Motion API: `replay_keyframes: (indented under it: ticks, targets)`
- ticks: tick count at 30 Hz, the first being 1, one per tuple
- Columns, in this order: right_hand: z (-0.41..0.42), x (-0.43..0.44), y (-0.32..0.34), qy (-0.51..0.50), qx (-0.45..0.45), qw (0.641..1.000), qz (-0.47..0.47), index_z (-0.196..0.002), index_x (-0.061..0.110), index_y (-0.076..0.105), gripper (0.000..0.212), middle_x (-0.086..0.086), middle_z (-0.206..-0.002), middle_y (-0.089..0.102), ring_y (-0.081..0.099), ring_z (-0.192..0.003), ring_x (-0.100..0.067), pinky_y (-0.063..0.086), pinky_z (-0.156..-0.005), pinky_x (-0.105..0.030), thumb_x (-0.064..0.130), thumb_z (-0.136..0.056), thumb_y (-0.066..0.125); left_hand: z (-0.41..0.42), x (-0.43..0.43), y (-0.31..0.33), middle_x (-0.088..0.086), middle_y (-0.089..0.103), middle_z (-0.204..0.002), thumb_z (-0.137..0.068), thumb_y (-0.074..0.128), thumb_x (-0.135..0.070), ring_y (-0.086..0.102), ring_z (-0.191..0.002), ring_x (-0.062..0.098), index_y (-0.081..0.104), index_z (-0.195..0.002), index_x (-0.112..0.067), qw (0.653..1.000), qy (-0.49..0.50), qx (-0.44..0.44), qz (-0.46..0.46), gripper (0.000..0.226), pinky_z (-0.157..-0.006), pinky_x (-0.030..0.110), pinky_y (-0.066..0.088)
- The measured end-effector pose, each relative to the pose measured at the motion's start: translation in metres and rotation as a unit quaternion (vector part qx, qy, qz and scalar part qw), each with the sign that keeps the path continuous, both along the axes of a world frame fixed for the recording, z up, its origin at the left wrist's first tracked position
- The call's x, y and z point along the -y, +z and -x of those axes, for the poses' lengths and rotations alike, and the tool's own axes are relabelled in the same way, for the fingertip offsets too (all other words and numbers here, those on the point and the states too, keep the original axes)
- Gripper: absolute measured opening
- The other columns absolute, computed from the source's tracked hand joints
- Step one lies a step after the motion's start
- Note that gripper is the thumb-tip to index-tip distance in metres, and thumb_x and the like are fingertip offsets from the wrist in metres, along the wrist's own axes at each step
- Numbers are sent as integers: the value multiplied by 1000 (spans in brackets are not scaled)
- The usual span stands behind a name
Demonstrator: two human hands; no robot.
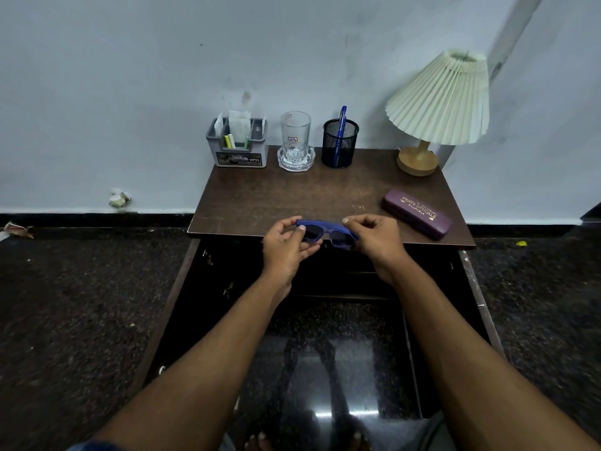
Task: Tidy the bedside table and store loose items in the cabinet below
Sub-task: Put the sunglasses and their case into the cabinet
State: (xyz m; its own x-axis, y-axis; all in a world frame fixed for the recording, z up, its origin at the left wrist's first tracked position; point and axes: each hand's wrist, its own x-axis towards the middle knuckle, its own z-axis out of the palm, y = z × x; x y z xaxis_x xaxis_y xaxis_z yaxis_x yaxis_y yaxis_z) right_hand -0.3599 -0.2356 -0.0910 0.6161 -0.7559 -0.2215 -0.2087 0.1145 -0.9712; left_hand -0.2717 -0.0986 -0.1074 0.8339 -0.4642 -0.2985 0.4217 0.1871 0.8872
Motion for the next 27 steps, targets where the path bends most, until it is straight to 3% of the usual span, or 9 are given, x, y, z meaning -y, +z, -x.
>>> replay_keyframes:
  ticks: [4,9,11,13,16,18,21,24,27]
  targets:
    - [-1,-1,10,0,6,999,35,-80,9,75,10,-2,-74,72,63,-60,-1,51,-59,-16,7,-90,74,-3,-6,-2,2,73,-103,-96,60,-20,74,-82,19,62,-115,-22,962,12,217,-166,19,-81,41,62]
    - [1,-2,21,39,-8,997,69,-84,5,77,6,-5,-74,73,62,-60,-5,52,-57,-18,9,-89,76,-7,-15,5,-11,63,-114,-88,65,-23,61,-101,12,65,-117,-28,804,-30,531,-265,29,-89,33,54]
    - [1,-3,26,47,-14,995,82,-81,6,76,9,-5,-70,71,60,-58,-5,52,-55,-18,9,-89,76,-8,-16,6,-11,68,-105,-88,64,-29,59,-98,16,70,-107,-28,730,-32,617,-294,20,-87,37,51]
    - [1,-5,31,52,-22,995,87,-79,6,77,11,-6,-70,72,62,-59,-7,53,-56,-20,12,-88,77,-7,-15,5,-9,71,-101,-88,65,-32,61,-94,17,72,-105,-26,696,-31,650,-304,19,-83,38,52]
    - [0,-8,37,53,3,997,60,-82,1,74,22,-6,-66,71,63,-55,-13,55,-53,-24,21,-91,76,-6,-15,5,-8,73,-97,-88,66,-31,68,-87,16,73,-103,-25,719,-28,630,-290,17,-76,35,55]
    - [-3,-11,43,35,41,998,21,-89,-2,72,35,-8,-69,70,62,-52,-15,54,-50,-26,32,-95,70,-4,-11,4,-7,76,-88,-85,69,-31,71,-78,10,74,-95,-25,808,-19,531,-254,13,-72,32,58]
    - [-6,-10,46,12,46,999,-10,-97,7,73,35,-8,-91,73,64,-64,-16,54,-58,-29,40,-97,64,1,0,9,1,76,-83,-87,72,-12,72,-77,14,71,-89,-20,973,-4,214,-92,9,-75,34,61]
    - [-5,-9,39,84,35,990,-105,-112,6,70,42,-14,-105,72,70,-81,-26,58,-74,-36,43,-94,68,5,1,22,8,75,-90,-94,65,-6,72,-75,16,68,-98,-10,998,13,-17,57,7,-68,26,61]
    - [-3,-15,34,145,79,966,-198,-111,4,69,32,-14,-97,75,74,-81,-25,60,-82,-35,31,-95,69,7,-2,30,4,76,-85,-95,64,-9,72,-69,9,69,-97,-13,994,23,-58,94,6,-61,21,58]
